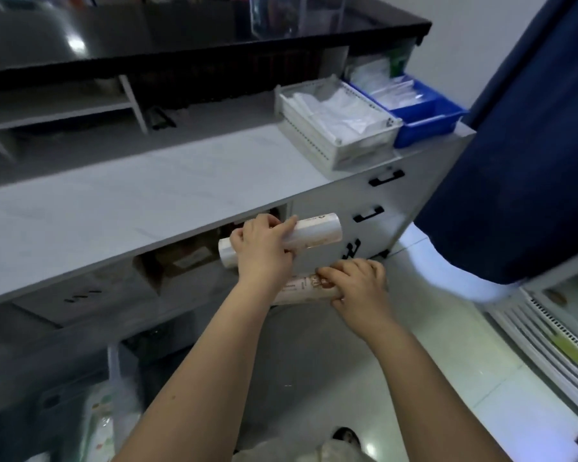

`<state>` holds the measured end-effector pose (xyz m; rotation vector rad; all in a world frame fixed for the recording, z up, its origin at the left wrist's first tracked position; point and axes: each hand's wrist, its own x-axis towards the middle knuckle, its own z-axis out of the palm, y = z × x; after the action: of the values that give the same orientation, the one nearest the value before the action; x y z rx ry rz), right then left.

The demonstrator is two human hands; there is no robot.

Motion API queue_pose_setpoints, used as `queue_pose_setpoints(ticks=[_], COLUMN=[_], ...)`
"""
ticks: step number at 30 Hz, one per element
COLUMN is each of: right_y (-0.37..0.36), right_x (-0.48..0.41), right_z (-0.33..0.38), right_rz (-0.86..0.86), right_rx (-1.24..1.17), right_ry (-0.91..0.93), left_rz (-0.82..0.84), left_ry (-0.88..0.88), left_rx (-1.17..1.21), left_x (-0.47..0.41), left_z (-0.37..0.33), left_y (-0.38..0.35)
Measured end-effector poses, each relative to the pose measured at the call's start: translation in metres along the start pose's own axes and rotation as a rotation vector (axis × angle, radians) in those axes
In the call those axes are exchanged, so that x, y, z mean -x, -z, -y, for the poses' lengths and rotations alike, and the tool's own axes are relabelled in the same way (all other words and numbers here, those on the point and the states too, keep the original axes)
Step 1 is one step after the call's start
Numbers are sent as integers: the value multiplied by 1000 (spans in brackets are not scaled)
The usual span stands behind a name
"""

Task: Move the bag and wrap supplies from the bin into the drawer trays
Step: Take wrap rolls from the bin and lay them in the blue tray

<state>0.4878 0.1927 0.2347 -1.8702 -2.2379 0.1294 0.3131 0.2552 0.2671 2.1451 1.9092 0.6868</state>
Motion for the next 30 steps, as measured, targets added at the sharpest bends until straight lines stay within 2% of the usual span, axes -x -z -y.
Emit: queue_pose_setpoints(ticks=[10, 17, 23, 30], right_y=[47, 41, 51, 83], right_x=[7, -13, -89, -232], right_z=[-180, -259, -315, -365], right_rz=[-48, 13, -40, -103], right_rx=[-18, -46, -66, -37], right_ry=[-53, -96, -132, -110], left_rz=[-5, 75, 30, -76], left_ry=[-57, -91, -115, -110], left_rx=[-3, -56, -74, 12], left_x=[-46, -87, -182, -346], left_z=[-161, -208, -222, -241], left_y=[-96, -140, -157, -166])
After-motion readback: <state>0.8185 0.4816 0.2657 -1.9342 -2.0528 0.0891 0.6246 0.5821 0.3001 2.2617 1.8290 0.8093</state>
